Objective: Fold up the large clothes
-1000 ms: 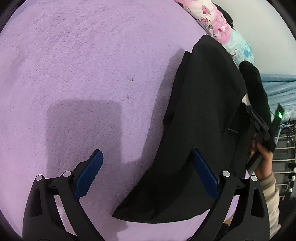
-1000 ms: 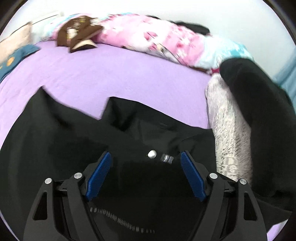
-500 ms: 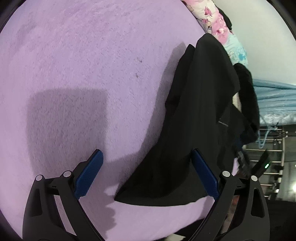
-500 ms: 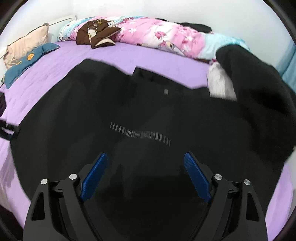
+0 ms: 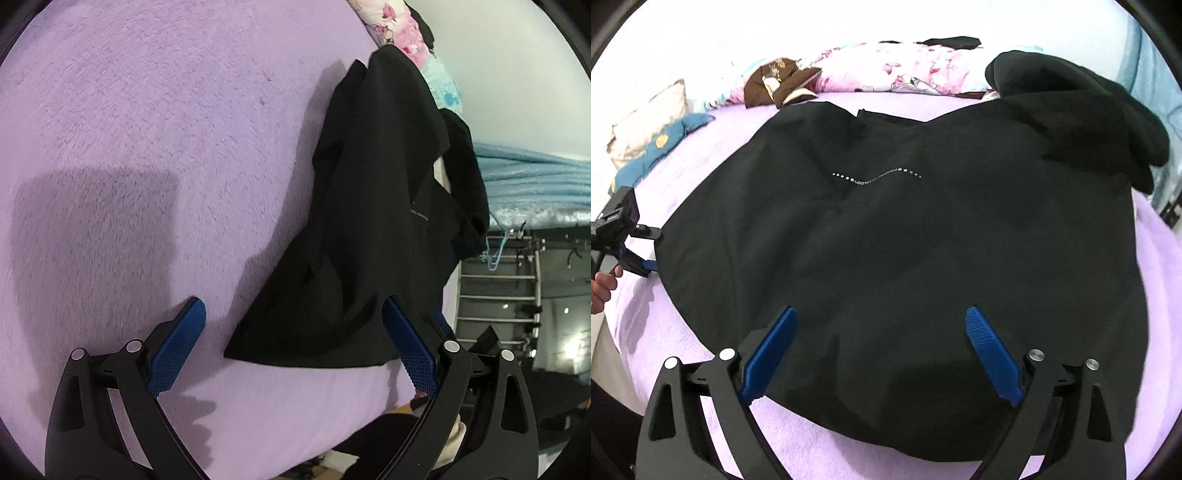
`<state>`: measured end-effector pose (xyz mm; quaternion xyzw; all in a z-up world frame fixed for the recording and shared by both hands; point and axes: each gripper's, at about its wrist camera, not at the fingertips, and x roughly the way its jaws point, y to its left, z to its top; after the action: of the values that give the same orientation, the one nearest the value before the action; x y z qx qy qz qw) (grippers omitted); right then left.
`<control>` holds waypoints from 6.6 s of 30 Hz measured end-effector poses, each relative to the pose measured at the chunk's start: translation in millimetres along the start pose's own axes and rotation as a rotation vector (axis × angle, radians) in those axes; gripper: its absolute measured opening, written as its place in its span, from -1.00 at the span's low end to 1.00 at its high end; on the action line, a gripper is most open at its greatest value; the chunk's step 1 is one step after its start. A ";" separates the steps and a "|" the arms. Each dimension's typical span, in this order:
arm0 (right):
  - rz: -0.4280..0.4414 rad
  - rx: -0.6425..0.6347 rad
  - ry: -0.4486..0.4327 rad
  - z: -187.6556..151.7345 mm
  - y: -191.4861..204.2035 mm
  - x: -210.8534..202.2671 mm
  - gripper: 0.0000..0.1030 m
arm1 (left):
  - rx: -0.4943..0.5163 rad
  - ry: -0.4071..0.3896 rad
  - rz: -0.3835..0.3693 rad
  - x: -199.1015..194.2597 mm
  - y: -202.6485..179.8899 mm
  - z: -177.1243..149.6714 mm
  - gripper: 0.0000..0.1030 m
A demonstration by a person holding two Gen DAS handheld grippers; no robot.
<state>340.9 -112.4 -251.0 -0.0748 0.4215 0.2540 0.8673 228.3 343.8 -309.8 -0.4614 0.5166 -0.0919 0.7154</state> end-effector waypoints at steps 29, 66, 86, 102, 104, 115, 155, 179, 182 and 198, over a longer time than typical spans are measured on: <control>0.042 0.038 0.013 -3.8 3.6 42.8 0.76 | 0.174 0.061 0.179 44.5 -49.0 -7.9 0.85; 0.037 0.037 0.020 -3.5 5.0 45.8 0.76 | 0.162 0.098 0.160 54.4 -59.5 -5.4 0.60; 0.063 0.094 -0.011 6.9 -3.2 32.7 0.76 | 0.075 0.060 0.005 27.8 -75.4 3.0 -0.35; 0.082 0.137 -0.048 17.5 -16.3 13.6 0.76 | 0.262 -0.043 0.152 21.3 -155.0 -13.4 -0.69; 0.078 0.155 -0.061 20.4 -24.3 2.6 0.76 | 0.307 -0.061 0.185 23.4 -172.2 -19.7 -0.69; 0.071 0.167 0.127 117.2 -32.8 -50.6 0.78 | 0.625 -0.141 0.411 63.3 -267.8 -75.3 -0.70; -0.523 -0.431 0.978 220.3 227.9 180.4 0.48 | 0.862 -0.103 0.558 112.6 -298.1 -130.9 -0.70; -0.149 -0.143 0.750 263.1 139.0 59.9 -0.82 | 0.935 -0.241 0.505 56.0 -334.1 -168.4 -0.32; -0.106 -0.115 0.708 261.5 134.3 42.9 -0.83 | 0.967 -0.280 0.472 40.3 -341.3 -182.8 -0.27; 0.133 -0.113 0.555 293.3 153.8 -13.8 -0.96 | 0.997 -0.389 0.282 -2.8 -356.4 -206.7 -0.18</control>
<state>459.6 115.4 -41.6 -0.1620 0.6319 0.3033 0.6946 179.7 30.0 -47.1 -0.0018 0.3258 -0.1418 0.9347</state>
